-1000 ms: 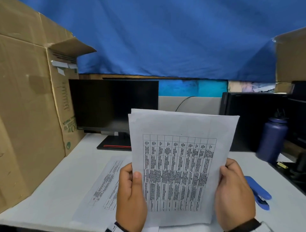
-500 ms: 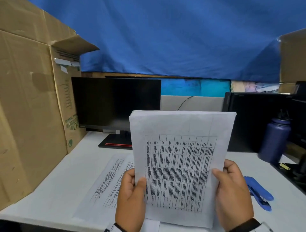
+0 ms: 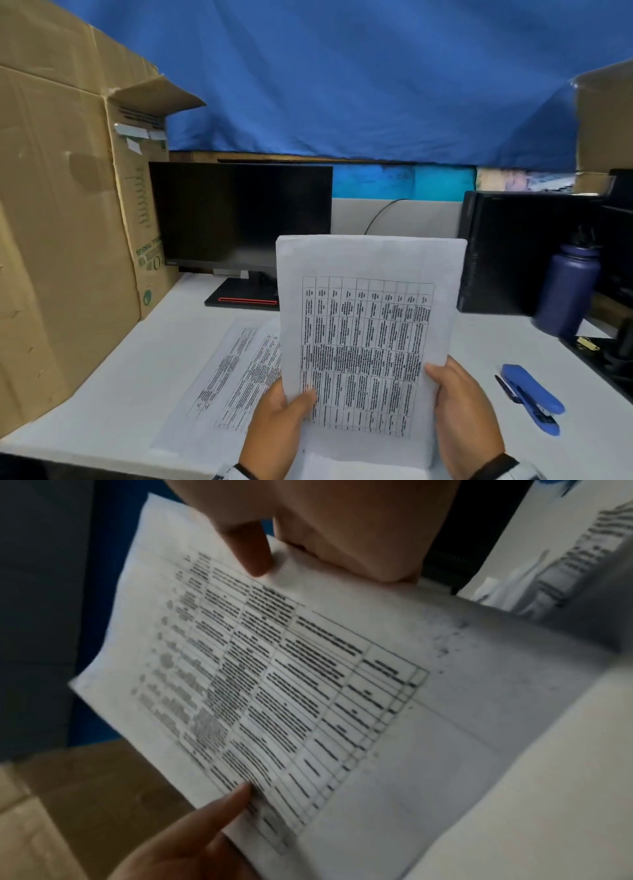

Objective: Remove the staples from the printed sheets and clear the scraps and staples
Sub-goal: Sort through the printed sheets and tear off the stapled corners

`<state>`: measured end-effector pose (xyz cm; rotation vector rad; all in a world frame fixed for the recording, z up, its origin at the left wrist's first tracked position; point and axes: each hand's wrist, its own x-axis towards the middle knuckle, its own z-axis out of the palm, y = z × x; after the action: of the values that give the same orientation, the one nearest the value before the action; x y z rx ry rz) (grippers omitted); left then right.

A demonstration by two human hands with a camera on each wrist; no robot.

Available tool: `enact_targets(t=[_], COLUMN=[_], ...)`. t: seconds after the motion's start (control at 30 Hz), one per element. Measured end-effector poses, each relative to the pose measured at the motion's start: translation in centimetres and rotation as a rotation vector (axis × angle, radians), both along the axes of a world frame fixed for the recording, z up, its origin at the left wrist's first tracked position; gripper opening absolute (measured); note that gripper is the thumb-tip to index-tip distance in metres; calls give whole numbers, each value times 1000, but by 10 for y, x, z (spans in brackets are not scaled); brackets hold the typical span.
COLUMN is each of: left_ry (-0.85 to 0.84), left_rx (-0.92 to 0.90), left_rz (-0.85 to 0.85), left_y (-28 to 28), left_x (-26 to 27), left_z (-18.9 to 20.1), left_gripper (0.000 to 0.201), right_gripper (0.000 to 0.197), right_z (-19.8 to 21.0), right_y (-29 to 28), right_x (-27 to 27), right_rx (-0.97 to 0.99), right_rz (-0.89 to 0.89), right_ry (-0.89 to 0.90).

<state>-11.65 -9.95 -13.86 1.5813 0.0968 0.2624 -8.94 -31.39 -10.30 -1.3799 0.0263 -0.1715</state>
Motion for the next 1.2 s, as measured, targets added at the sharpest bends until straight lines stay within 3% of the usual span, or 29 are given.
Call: enact_targets(t=[0.13, 0.23, 0.37, 0.5, 0.6, 0.7, 0.77, 0.87, 0.93, 1.0, 1.1, 1.2], left_ry=[6, 2, 106, 433, 609, 615, 640, 610, 593, 603, 709, 753], left_rx=[151, 273, 791, 1170, 1227, 1139, 1103, 1093, 1107, 1110, 1230, 1299], left_rz=[-13, -163, -149, -26, 21, 85, 68, 37, 54, 105, 180, 151], left_y=[3, 15, 61, 102, 108, 110, 110, 116, 124, 132, 140, 145], left_x=[4, 9, 32, 59, 71, 82, 89, 97, 98, 98, 97, 98], left_z=[2, 19, 24, 19, 11, -2, -1, 3, 8, 13, 13, 7], left_gripper=[13, 14, 17, 52, 85, 102, 96, 49, 29, 28, 46, 50], right_gripper=[18, 16, 13, 14, 22, 24, 21, 19, 18, 19, 16, 13], right_z=[0, 9, 27, 36, 31, 29, 29, 29, 28, 27, 27, 26], right_y=[2, -10, -29, -44, -51, -50, -49, -50, -51, -54, -57, -60], right_x=[2, 6, 10, 14, 20, 23, 23, 20, 21, 23, 26, 27], right_rx=[-142, -159, -124, -57, -39, -50, -56, -37, -46, -56, -74, -74], right_rz=[-91, -190, -300, -361, -376, -380, -385, -373, -380, -387, -395, -399], right_ry=[-57, -112, -182, -186, -155, -161, -175, -193, -202, -213, -219, -225])
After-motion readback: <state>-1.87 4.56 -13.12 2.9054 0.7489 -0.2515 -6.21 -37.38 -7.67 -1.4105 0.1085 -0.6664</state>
